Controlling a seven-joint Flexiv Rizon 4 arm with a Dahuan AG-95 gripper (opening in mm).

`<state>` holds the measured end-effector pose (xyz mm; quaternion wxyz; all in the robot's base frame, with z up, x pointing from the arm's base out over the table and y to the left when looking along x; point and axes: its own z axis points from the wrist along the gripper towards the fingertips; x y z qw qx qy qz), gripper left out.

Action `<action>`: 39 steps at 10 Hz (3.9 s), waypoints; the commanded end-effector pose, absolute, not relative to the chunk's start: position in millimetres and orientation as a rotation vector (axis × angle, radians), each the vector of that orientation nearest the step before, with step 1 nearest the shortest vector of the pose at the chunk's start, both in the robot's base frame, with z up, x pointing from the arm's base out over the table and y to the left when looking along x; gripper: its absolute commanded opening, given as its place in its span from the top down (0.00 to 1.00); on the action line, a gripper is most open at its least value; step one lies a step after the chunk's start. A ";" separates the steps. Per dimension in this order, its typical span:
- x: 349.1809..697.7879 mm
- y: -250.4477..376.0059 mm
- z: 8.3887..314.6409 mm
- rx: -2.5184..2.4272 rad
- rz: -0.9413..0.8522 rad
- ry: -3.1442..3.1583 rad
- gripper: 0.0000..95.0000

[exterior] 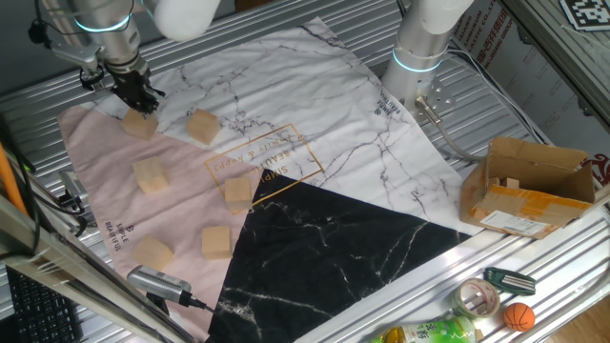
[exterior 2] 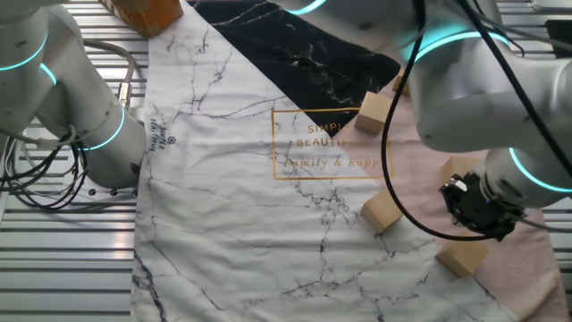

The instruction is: Stack the blocks into a pyramid shape

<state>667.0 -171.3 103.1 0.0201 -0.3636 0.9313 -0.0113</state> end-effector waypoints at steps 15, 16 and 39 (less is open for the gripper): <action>666.7 -169.9 103.2 -1.153 -0.035 2.906 1.00; 666.7 -169.9 103.2 -1.110 -0.021 2.926 1.00; 684.2 -204.9 86.9 -1.040 0.003 2.935 1.00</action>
